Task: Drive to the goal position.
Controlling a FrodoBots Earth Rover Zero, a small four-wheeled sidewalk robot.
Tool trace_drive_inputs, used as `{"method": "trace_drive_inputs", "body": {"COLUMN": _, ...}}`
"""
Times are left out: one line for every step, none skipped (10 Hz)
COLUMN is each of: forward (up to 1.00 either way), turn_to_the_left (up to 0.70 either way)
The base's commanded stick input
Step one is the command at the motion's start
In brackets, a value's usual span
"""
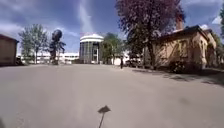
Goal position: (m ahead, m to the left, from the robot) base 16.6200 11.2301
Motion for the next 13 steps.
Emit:
{"method": "trace_drive_inputs", "body": {"forward": 0.70, "turn_to_the_left": 0.32}}
{"method": "trace_drive_inputs", "body": {"forward": 0.70, "turn_to_the_left": 0.32}}
{"method": "trace_drive_inputs", "body": {"forward": 0.70, "turn_to_the_left": 0.32}}
{"method": "trace_drive_inputs", "body": {"forward": 0.70, "turn_to_the_left": 0.32}}
{"method": "trace_drive_inputs", "body": {"forward": 0.70, "turn_to_the_left": 0.31}}
{"method": "trace_drive_inputs", "body": {"forward": 0.70, "turn_to_the_left": 0.34}}
{"method": "trace_drive_inputs", "body": {"forward": 0.70, "turn_to_the_left": 0.06}}
{"method": "trace_drive_inputs", "body": {"forward": 0.70, "turn_to_the_left": 0.06}}
{"method": "trace_drive_inputs", "body": {"forward": 0.70, "turn_to_the_left": 0.21}}
{"method": "trace_drive_inputs", "body": {"forward": 0.70, "turn_to_the_left": 0.37}}
{"method": "trace_drive_inputs", "body": {"forward": 0.70, "turn_to_the_left": 0.41}}
{"method": "trace_drive_inputs", "body": {"forward": 0.70, "turn_to_the_left": 0.41}}
{"method": "trace_drive_inputs", "body": {"forward": 0.70, "turn_to_the_left": 0.41}}
